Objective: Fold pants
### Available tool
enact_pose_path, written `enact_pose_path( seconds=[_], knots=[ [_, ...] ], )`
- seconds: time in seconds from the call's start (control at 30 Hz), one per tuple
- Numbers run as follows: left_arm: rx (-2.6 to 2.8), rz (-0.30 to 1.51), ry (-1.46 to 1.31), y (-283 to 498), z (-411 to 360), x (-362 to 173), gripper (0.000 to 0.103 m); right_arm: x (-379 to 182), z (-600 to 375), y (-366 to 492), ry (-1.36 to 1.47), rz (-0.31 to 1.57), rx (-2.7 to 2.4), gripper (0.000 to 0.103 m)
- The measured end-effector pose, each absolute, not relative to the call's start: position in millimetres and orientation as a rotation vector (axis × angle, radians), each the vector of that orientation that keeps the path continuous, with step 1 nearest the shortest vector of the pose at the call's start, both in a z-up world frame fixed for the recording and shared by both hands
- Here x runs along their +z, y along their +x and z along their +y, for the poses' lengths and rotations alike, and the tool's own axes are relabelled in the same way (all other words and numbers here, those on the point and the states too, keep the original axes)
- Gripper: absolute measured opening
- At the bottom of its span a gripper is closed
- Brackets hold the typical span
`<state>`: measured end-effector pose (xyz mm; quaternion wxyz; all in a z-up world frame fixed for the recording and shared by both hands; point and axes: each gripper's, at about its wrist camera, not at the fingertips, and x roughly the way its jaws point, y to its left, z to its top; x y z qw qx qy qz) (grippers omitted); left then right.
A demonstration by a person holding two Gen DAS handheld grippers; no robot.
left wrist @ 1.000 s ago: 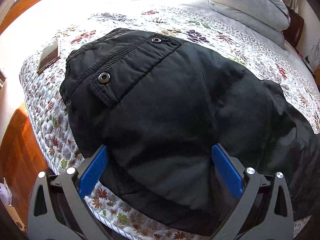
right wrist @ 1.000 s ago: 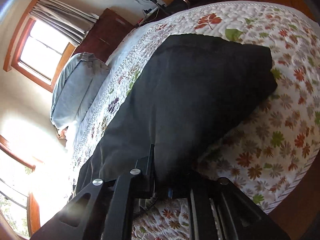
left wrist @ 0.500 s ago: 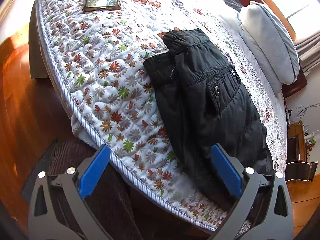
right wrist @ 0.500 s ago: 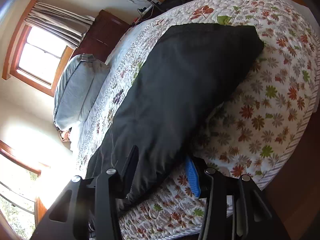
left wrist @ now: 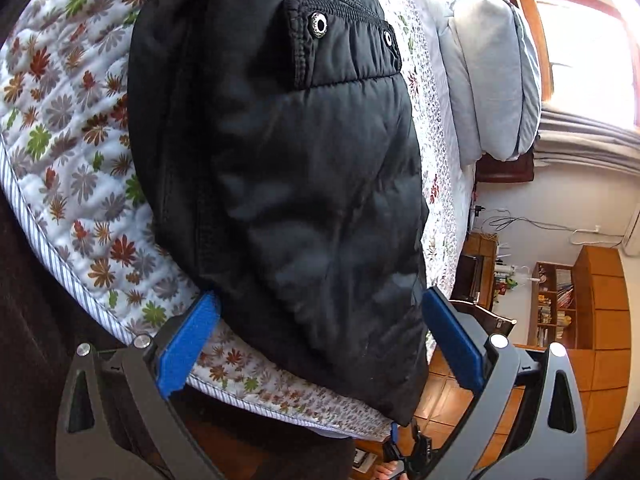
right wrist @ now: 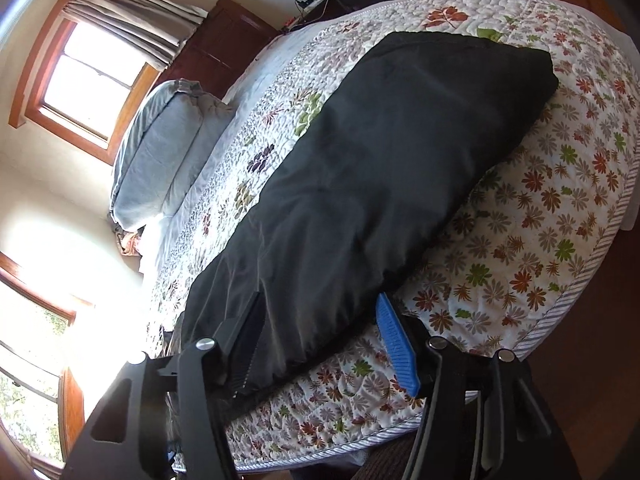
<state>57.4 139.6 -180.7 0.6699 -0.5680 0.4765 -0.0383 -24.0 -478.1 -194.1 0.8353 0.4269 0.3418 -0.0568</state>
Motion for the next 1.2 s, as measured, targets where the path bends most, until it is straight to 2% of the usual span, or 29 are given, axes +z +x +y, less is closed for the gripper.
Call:
enact_pose_path(
  seconds=[0.2,0.4,0.6,0.67,0.7,0.87,0.97,1.2],
  knots=[
    [-0.09,1.007,-1.308,37,142,-154,0.1,-195,-465,-13,0.877,0.742,-0.107,0.059],
    [-0.09,1.045,-1.336,61,130,-177,0.1,-206,-460,-8,0.897,0.746,-0.089,0.059],
    [-0.063,1.007,-1.308,76,130,-187,0.097,-208,-465,-9,0.881,0.749,-0.1,0.06],
    [-0.033,1.003,-1.285,78,128,-188,0.078,-210,-468,-9,0.885,0.75,-0.103,0.061],
    [-0.006,1.005,-1.27,77,128,-188,0.073,-211,-467,-8,0.886,0.753,-0.102,0.061],
    [0.076,1.025,-1.251,68,134,-195,0.02,-216,-464,-4,0.873,0.775,-0.099,0.066],
    [0.042,0.989,-1.253,61,136,-193,0.008,-219,-464,-2,0.882,0.78,-0.098,0.066],
    [0.007,0.905,-1.132,43,126,-165,0.005,-221,-469,-3,0.896,0.779,-0.104,0.066]
  ],
)
